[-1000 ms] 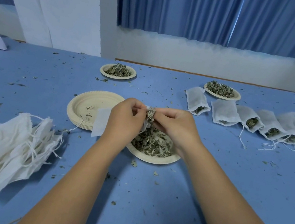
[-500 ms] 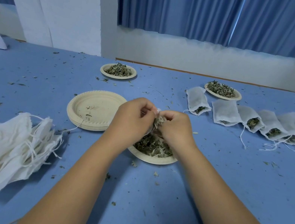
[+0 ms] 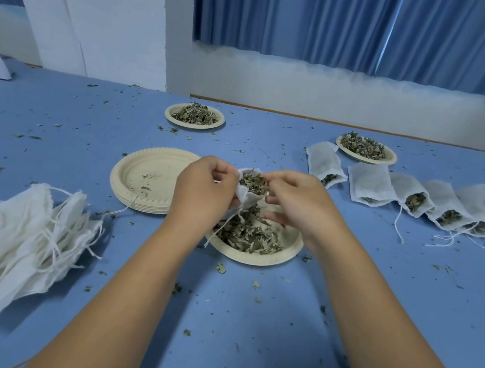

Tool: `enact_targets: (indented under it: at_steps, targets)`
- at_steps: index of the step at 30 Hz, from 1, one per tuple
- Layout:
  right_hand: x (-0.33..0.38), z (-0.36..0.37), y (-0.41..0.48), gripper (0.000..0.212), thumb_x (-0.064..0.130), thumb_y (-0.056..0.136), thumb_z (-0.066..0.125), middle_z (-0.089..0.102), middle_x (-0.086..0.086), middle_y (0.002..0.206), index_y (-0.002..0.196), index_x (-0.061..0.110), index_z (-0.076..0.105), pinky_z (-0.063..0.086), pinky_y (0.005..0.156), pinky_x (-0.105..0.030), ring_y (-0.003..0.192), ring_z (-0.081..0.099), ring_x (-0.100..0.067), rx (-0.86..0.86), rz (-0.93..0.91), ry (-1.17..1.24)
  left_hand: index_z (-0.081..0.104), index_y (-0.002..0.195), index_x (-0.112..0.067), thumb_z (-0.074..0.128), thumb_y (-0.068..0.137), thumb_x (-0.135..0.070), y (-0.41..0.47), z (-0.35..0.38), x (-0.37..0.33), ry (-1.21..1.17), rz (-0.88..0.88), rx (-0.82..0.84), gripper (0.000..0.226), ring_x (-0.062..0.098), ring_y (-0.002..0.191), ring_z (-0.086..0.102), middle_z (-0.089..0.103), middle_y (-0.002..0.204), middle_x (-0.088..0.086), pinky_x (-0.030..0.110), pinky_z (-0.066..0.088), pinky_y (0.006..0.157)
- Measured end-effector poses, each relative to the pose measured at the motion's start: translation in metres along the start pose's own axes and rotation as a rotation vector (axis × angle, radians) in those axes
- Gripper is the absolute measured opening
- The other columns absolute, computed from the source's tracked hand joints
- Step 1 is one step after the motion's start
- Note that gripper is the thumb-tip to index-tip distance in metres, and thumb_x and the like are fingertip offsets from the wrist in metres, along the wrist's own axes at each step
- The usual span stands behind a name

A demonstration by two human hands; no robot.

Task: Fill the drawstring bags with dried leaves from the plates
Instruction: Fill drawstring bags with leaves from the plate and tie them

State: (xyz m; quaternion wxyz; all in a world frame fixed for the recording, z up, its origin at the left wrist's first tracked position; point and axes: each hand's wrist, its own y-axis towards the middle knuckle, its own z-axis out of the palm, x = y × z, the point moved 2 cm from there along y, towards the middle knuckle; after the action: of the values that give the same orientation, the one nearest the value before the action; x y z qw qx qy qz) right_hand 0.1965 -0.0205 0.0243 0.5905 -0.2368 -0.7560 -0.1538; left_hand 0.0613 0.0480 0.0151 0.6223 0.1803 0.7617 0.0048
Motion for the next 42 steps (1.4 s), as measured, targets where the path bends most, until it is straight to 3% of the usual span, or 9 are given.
enact_targets:
  at_steps: [5, 10, 15, 18, 23, 27, 33, 38, 42]
  targets:
    - [-0.002, 0.006, 0.003, 0.01, 0.016, 0.087, 0.069, 0.066, 0.012, 0.067, 0.084, 0.02, 0.077, 0.047, 0.06, -0.016, 0.06, 0.056, 0.003, -0.056, -0.273, -0.217, 0.066, 0.087, -0.018, 0.057, 0.096, -0.014, 0.0, 0.0, -0.002, 0.033, 0.039, 0.079, 0.013, 0.01, 0.057, 0.068, 0.066, 0.087, -0.001, 0.015, 0.051, 0.052]
    - [-0.008, 0.018, 0.0, 0.032, 0.006, 0.082, 0.062, 0.035, -0.002, 0.049, 0.05, 0.015, 0.061, 0.024, 0.048, -0.024, 0.051, 0.027, -0.01, -0.067, -0.367, -0.387, 0.065, 0.084, -0.02, 0.058, 0.096, -0.014, -0.004, 0.005, -0.004, 0.062, 0.101, 0.252, 0.015, 0.017, 0.069, 0.069, 0.066, 0.081, -0.001, 0.025, 0.058, 0.061]
    - [0.001, 0.008, 0.002, 0.01, 0.013, 0.087, 0.068, 0.067, 0.005, 0.069, 0.09, 0.019, 0.075, 0.051, 0.063, -0.029, 0.059, 0.057, -0.008, -0.045, -0.318, -0.162, 0.062, 0.083, -0.02, 0.057, 0.097, -0.012, 0.007, -0.009, -0.001, -0.05, 0.061, 0.03, 0.017, 0.002, 0.059, 0.067, 0.066, 0.09, -0.002, 0.015, 0.053, 0.054]
    - [0.001, -0.002, 0.003, 0.016, 0.017, 0.084, 0.071, 0.063, 0.011, 0.081, 0.098, 0.024, 0.07, 0.044, 0.068, -0.023, 0.066, 0.055, -0.002, 0.028, -0.317, -0.417, 0.061, 0.084, -0.023, 0.057, 0.097, -0.015, 0.015, -0.024, 0.001, -0.126, 0.036, -0.118, 0.015, 0.002, 0.063, 0.067, 0.064, 0.09, -0.005, 0.029, 0.06, 0.07]
    - [-0.016, 0.019, -0.003, 0.07, 0.041, 0.074, 0.081, 0.055, 0.014, 0.124, 0.137, 0.033, 0.053, 0.034, 0.085, -0.019, 0.112, 0.051, -0.007, 0.36, -0.231, -0.776, 0.063, 0.085, -0.021, 0.055, 0.097, -0.017, 0.02, -0.04, 0.0, -0.212, 0.09, -0.184, 0.015, 0.008, 0.059, 0.067, 0.064, 0.073, -0.013, 0.032, 0.059, 0.073]
    - [-0.025, 0.028, 0.002, 0.057, 0.036, 0.078, 0.079, 0.055, 0.005, 0.13, 0.132, 0.029, 0.059, 0.032, 0.086, -0.018, 0.119, 0.049, -0.013, 0.314, -0.323, -0.814, 0.062, 0.085, -0.023, 0.055, 0.098, -0.018, 0.019, -0.036, -0.001, -0.175, 0.114, -0.125, 0.016, 0.007, 0.06, 0.067, 0.065, 0.072, -0.018, 0.03, 0.06, 0.073]
    - [-0.026, 0.031, 0.003, 0.025, 0.025, 0.082, 0.075, 0.068, -0.006, 0.102, 0.106, 0.018, 0.073, 0.046, 0.084, -0.035, 0.096, 0.06, -0.023, 0.211, -0.405, -0.813, 0.061, 0.086, -0.021, 0.056, 0.098, -0.014, 0.017, -0.027, 0.003, -0.112, 0.09, -0.069, 0.015, 0.001, 0.057, 0.065, 0.063, 0.086, -0.005, 0.02, 0.058, 0.062]
    - [-0.014, 0.006, 0.006, 0.026, 0.03, 0.08, 0.079, 0.064, 0.009, 0.091, 0.103, 0.02, 0.075, 0.04, 0.064, -0.017, 0.087, 0.059, -0.009, 0.068, -0.332, -0.601, 0.063, 0.087, -0.018, 0.057, 0.097, -0.015, 0.017, -0.026, 0.005, -0.085, 0.081, -0.053, 0.012, 0.004, 0.059, 0.067, 0.065, 0.088, -0.001, 0.02, 0.058, 0.062]
    - [0.001, -0.016, 0.005, 0.021, 0.026, 0.08, 0.078, 0.074, 0.004, 0.089, 0.099, 0.018, 0.076, 0.051, 0.079, -0.025, 0.086, 0.068, -0.012, -0.019, -0.297, -0.321, 0.064, 0.088, -0.019, 0.058, 0.098, -0.017, 0.015, -0.023, 0.004, -0.043, 0.087, -0.036, 0.012, 0.005, 0.059, 0.068, 0.067, 0.089, 0.0, 0.021, 0.059, 0.063]
